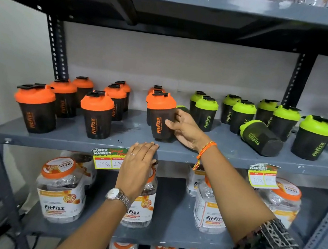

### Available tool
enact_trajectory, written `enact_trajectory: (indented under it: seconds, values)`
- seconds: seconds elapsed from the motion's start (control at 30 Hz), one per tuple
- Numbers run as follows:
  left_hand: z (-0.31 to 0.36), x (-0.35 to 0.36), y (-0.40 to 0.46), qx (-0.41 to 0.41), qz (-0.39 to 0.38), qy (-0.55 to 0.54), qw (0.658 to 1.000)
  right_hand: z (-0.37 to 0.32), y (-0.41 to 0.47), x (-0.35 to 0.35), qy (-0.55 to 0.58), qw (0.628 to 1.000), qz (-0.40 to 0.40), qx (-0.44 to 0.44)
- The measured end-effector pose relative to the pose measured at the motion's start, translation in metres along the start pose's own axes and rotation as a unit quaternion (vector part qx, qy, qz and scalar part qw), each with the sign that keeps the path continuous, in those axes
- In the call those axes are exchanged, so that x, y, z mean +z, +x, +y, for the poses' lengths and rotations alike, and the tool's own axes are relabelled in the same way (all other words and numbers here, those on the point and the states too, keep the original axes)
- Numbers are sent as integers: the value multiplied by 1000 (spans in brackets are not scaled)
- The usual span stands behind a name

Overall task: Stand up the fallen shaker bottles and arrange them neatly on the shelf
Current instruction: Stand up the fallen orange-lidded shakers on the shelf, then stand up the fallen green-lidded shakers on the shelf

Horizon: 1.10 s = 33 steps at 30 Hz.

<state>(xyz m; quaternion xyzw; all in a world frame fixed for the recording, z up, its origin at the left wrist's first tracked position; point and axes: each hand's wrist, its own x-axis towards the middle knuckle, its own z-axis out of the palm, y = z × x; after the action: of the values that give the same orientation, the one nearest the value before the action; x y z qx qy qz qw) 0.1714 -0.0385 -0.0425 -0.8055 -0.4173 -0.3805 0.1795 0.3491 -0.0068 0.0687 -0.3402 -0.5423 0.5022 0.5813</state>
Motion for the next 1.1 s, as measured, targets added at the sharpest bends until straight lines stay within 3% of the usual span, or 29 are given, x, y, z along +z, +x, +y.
enact_trajectory:
  seconds: [0.53,0.67,0.83,0.93,1.0,1.1]
  values:
    - [5,-3,-1,-17,4,9,1000,12,10,2,-59,993,-87,55]
    - [7,-6,-1,-37,-7,-13,999,-2,-3,-12,-87,993,-75,40]
    - [22,-9,1,-70,-2,-27,997,-35,-31,-50,-137,990,18,6]
    - [40,-9,4,-96,22,-8,995,-66,-55,-85,-230,966,105,-46]
    - [53,-7,4,-95,31,-8,995,-88,-74,-114,-302,936,169,-65]
    - [73,2,8,-52,2,2,999,-111,-105,-156,-436,843,306,-76]
